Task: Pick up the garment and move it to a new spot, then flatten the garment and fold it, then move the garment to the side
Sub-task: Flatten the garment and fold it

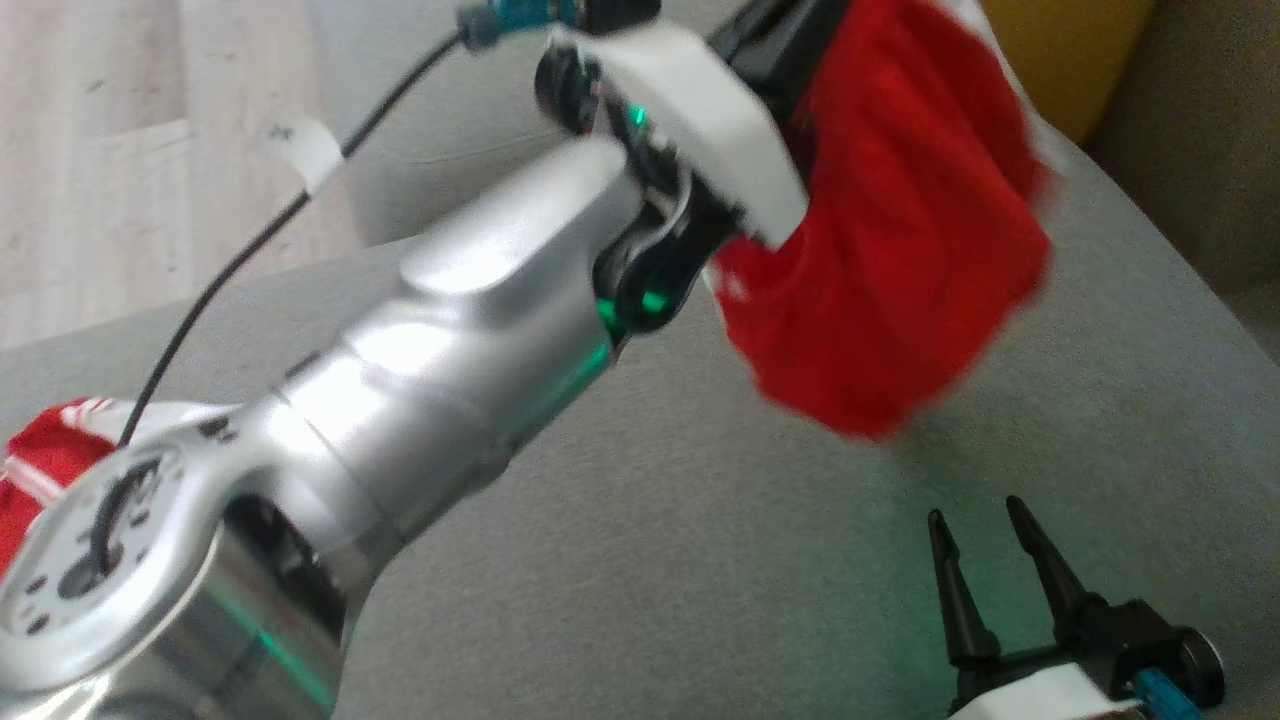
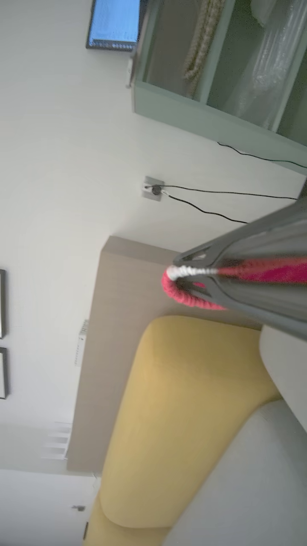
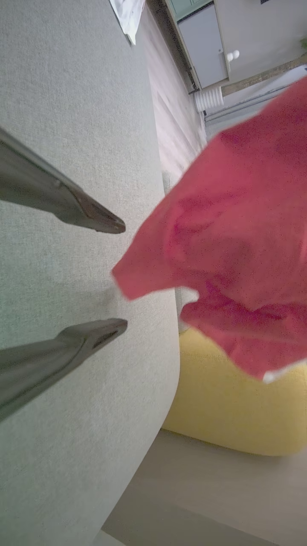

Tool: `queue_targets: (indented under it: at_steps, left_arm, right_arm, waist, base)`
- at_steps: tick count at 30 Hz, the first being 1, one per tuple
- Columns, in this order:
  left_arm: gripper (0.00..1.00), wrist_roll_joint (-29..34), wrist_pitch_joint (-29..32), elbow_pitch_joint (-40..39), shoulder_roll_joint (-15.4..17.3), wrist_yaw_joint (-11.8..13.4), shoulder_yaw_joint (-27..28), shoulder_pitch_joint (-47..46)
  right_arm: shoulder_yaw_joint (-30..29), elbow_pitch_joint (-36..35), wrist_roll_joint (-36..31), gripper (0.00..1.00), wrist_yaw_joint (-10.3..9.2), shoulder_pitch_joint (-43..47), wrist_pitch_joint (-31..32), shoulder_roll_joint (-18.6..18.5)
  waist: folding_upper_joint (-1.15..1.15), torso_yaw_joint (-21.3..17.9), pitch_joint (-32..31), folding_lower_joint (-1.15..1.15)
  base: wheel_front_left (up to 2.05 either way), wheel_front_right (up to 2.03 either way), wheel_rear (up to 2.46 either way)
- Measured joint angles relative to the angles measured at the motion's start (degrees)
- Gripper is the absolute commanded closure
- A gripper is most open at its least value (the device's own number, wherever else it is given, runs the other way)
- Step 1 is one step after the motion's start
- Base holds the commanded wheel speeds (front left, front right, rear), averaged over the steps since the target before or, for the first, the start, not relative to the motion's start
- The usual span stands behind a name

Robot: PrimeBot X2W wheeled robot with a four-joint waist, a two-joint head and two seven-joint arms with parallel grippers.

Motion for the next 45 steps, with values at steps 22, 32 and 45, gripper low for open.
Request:
queue_targets:
  at_steps: [22, 32, 45]
  left_arm:
    - [1.00, 2.85, -3.33, 6.23, 13.71, -0.99, -5.70, 23.12]
    - [1.00, 2.90, -3.66, 6.62, 13.29, -1.05, -5.72, 23.10]
    - [1.00, 3.76, -3.65, 6.68, 12.35, -1.07, -5.86, 23.06]
  right_arm:
    - [-3.87, 5.26, 2.14, 0.00, 0.00, -5.35, 0.00, 0.02]
    - [-2.50, 22.25, 8.27, 0.00, 0.00, -16.51, 0.00, -0.88]
    - [13.34, 30.81, 29.14, 0.07, 0.00, -25.84, 3.52, -8.94]
  waist:
    - [0.00, 13.54, 6.07, 0.02]
    - [0.00, 15.52, 7.55, 0.02]
    - [0.00, 17.05, 7.63, 0.01]
  base:
    - [0.00, 0.00, 0.00]
    - [0.00, 0.00, 0.00]
    - [0.00, 0.00, 0.00]
